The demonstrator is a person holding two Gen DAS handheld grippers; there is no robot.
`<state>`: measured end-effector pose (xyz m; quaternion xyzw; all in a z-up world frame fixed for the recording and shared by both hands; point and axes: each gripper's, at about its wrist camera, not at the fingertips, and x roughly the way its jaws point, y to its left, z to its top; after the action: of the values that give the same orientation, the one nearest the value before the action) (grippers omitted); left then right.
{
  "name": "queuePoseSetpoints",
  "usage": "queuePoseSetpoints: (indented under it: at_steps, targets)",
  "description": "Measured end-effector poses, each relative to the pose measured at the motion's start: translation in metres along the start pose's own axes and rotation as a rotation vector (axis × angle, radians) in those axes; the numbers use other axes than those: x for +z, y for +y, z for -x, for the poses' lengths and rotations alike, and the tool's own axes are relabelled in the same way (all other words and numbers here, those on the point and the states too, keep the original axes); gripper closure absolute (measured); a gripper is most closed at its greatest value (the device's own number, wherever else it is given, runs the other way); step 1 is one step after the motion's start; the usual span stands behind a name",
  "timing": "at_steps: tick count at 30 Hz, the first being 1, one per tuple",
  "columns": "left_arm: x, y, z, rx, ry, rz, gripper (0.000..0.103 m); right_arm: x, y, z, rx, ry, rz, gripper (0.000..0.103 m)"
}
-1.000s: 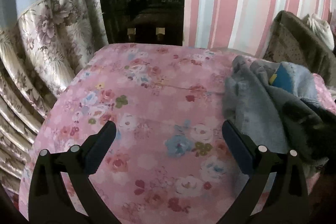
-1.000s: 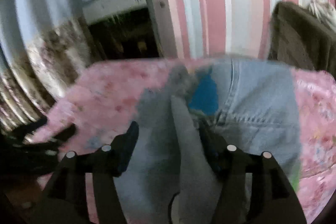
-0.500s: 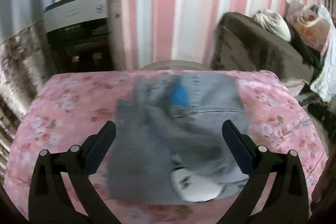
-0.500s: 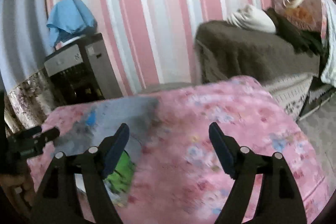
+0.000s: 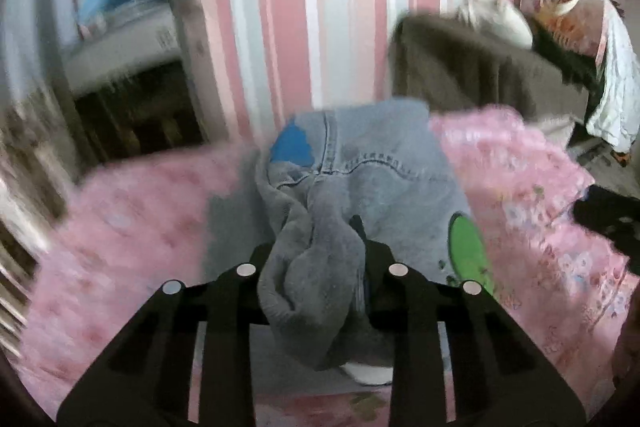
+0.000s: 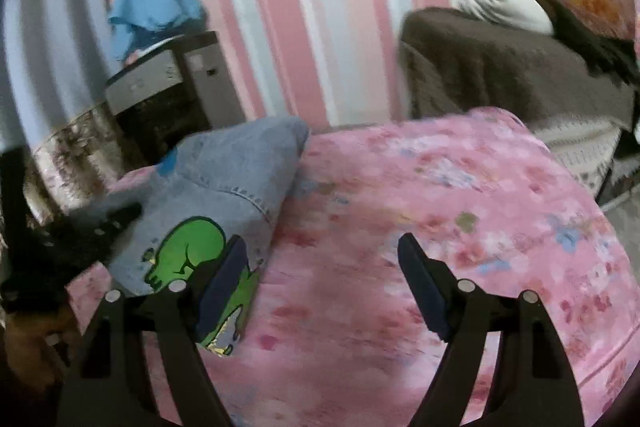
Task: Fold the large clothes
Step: 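Grasp the light blue jeans with the left gripper and fold them over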
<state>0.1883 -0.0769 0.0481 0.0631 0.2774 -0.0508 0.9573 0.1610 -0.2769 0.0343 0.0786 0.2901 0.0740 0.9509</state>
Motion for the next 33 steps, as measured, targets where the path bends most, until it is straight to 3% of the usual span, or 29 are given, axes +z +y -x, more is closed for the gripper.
queuePoseSetpoints:
  at_steps: [4,7,10,12,15,18,20,24,29,33]
  targets:
    - [0.003,0.026,0.026,0.066,-0.064,0.002,0.076,0.009,0.049,-0.017,0.039,-0.002,0.094,0.024]
    - [-0.017,0.052,0.006,0.052,0.013,0.054,0.071,0.002,0.084,-0.048,0.036,0.053,0.186,0.024]
    - [-0.049,0.077,-0.023,0.095,0.080,0.096,0.065,-0.020,0.102,-0.078,-0.022,0.095,0.262,0.021]
    - [-0.065,0.092,-0.034,0.105,0.112,0.126,0.050,-0.036,0.108,-0.089,-0.072,0.096,0.301,0.021]
    - [-0.072,0.098,-0.037,0.109,0.100,0.149,0.040,-0.041,0.112,-0.091,-0.104,0.082,0.312,0.021]
    - [-0.066,0.098,-0.036,0.139,0.094,0.147,0.029,-0.031,0.106,-0.087,-0.078,0.111,0.264,0.020]
    - [-0.056,0.102,-0.027,0.139,0.080,0.173,0.028,-0.019,0.101,-0.079,-0.047,0.113,0.245,0.020]
    - [-0.019,0.108,0.006,0.164,-0.024,0.161,0.007,0.017,0.089,-0.061,-0.025,0.002,0.202,0.017]
    - [0.027,0.098,-0.004,0.168,-0.051,0.087,0.005,0.054,0.088,-0.082,-0.099,-0.071,0.253,0.014]
    - [0.044,0.084,-0.040,0.167,-0.017,0.020,0.004,0.065,0.083,-0.123,-0.119,-0.035,0.253,0.014]
